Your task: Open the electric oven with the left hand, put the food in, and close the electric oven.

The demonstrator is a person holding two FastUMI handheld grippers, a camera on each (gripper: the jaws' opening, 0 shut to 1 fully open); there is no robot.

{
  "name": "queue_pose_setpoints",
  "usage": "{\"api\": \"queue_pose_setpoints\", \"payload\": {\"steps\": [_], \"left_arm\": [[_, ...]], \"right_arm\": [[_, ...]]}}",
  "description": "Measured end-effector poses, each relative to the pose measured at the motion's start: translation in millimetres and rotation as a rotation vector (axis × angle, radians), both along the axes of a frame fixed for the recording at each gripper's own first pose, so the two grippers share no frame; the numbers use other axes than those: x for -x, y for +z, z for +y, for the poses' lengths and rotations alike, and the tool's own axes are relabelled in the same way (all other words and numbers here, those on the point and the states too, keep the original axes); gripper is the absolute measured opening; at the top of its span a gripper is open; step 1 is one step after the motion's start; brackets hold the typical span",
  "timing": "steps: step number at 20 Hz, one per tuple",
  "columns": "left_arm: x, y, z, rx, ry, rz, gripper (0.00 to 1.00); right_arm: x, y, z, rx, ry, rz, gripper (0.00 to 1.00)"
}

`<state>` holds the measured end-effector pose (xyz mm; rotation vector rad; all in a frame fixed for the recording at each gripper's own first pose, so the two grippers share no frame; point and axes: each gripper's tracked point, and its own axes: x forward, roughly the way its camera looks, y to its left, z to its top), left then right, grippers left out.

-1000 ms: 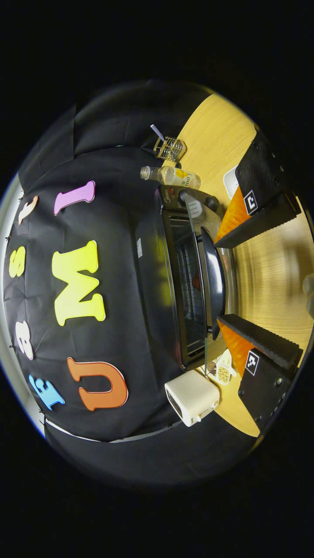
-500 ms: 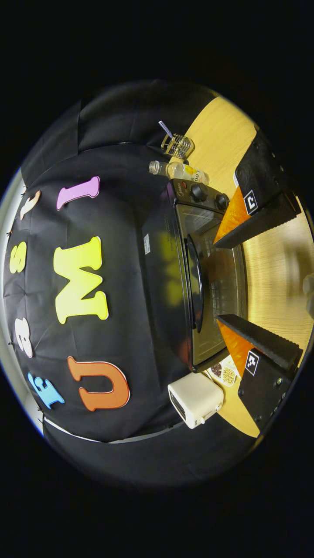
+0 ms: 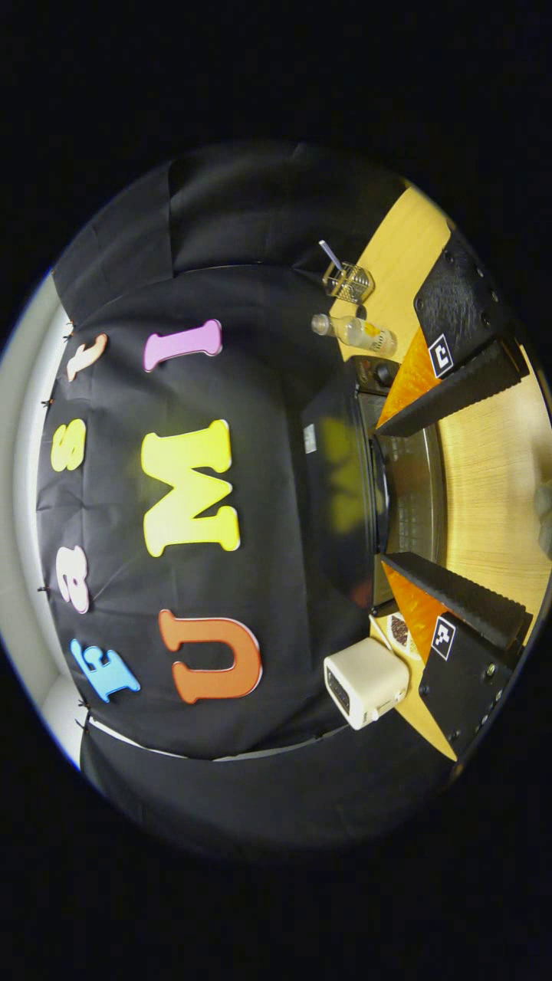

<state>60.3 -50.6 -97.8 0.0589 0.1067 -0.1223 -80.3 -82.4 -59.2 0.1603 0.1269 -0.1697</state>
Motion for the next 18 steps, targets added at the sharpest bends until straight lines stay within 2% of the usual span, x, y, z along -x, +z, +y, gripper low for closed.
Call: {"api": "queue_pose_setpoints", "payload": {"steps": [4,8,14,18], "left_arm": [[65.8,67.6,14.4,0.030,0.035,-0.105,0.96],[137.9,108.9,37.2,0.053,0.116,-0.162,0.96],[231.4,125.9,56.9,0.055,0.233,-0.171,0.96],[256.5,122.7,59.2,0.045,0.244,-0.145,0.96]], "right_arm": [[11.5,22.3,-11.7,0.024,0.050,-0.062,1.00],[29.4,45.6,-23.7,0.043,0.101,-0.119,1.00],[54.1,49.4,-21.2,0.058,0.186,-0.157,1.00],[66.4,51.5,-5.4,0.068,0.225,-0.156,1.00]]}}
